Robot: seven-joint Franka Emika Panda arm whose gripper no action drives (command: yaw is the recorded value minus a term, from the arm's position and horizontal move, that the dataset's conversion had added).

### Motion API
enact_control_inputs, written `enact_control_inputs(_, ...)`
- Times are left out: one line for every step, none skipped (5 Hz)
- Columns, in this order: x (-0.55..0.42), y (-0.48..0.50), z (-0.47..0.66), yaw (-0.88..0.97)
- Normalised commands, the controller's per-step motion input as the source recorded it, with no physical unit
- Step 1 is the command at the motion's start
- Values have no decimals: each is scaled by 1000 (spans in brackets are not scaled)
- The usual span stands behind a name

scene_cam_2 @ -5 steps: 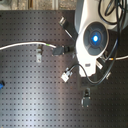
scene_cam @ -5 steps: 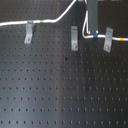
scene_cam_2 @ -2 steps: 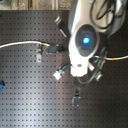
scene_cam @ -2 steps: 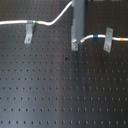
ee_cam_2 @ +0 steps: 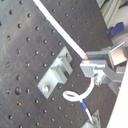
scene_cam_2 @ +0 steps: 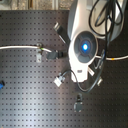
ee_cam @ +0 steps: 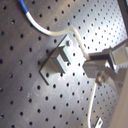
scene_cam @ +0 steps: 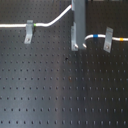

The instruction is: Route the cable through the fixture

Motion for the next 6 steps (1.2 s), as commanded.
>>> enact_control_inputs(-5, 53, 232, -506)
enact_control_inputs(-21, 91, 201, -440)
enact_control_inputs(-111, 225, 297, -368)
enact_control_inputs(-285, 341, 324, -114)
enact_control_inputs(-347, 223, 213, 220)
enact_control_inputs(-270, 241, 138, 288)
